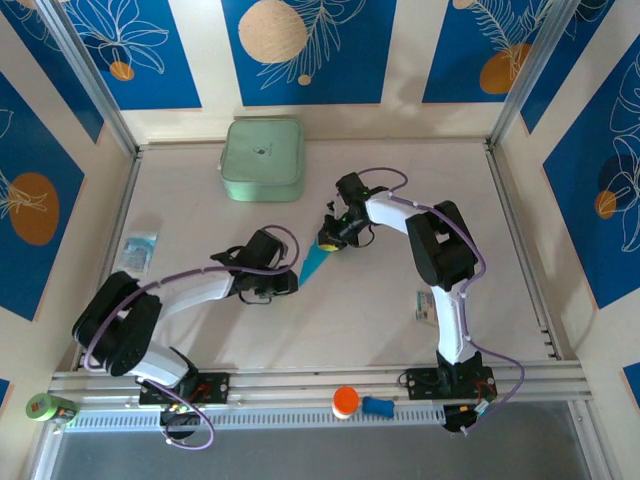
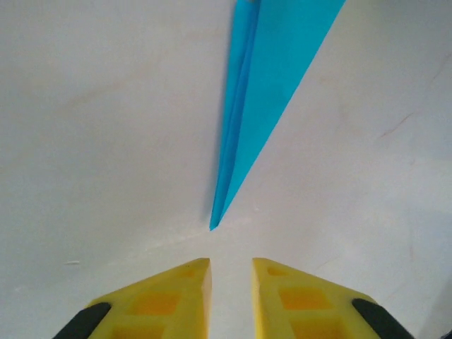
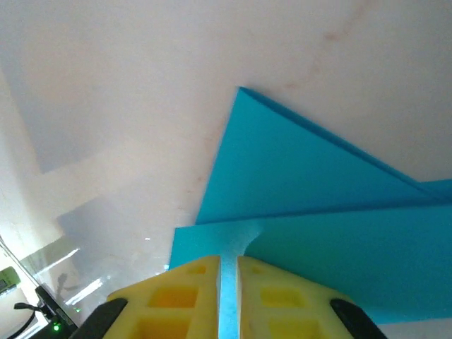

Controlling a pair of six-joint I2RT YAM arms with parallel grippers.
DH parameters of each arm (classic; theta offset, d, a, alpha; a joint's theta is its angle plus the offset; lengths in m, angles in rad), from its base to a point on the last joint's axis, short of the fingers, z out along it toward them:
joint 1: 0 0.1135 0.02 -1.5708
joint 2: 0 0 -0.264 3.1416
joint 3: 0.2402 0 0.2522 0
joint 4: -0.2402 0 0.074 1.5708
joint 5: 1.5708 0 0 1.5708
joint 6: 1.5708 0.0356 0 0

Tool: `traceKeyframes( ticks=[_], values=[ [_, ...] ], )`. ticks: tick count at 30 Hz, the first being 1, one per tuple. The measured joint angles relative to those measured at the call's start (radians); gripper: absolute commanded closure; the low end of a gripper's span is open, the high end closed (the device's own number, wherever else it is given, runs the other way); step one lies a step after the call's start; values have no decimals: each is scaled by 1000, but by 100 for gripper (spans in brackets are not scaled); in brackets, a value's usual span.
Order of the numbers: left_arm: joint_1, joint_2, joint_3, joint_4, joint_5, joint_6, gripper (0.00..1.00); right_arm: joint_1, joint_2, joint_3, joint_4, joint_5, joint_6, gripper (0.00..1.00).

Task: Fold a paper plane with a square sheet of paper (pick it up from the middle)
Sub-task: Fold the wing for the fifth time at the center of the table, then turn over the paper plane at the center of the table.

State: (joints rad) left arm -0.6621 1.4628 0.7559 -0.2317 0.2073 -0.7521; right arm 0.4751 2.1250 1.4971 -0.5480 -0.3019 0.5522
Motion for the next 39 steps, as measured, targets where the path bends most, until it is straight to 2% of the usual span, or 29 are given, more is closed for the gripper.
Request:
traceKeyframes(
  ticks=[4, 8, 14, 19, 24, 35, 39],
  values=[
    [52, -49, 26, -22, -53, 20, 47, 25, -53, 48, -63, 67, -13, 72],
    [121, -80, 40, -44, -116, 48, 24, 64, -121, 85, -142, 166, 11, 57],
    [172, -103, 60, -92, -246, 102, 2, 130, -137, 116, -256, 334, 118, 45],
    [198, -112, 61, -105, -335, 124, 1, 206, -111, 182, -337, 462, 240, 41],
    [224, -114, 61, -107, -372, 134, 1, 268, -31, 288, -399, 554, 354, 39],
    [254, -135, 47, -107, -371, 153, 1, 277, 126, 422, -530, 624, 488, 42],
    [259, -135, 43, -106, -365, 157, 1, 277, 137, 434, -566, 643, 512, 46]
  ],
)
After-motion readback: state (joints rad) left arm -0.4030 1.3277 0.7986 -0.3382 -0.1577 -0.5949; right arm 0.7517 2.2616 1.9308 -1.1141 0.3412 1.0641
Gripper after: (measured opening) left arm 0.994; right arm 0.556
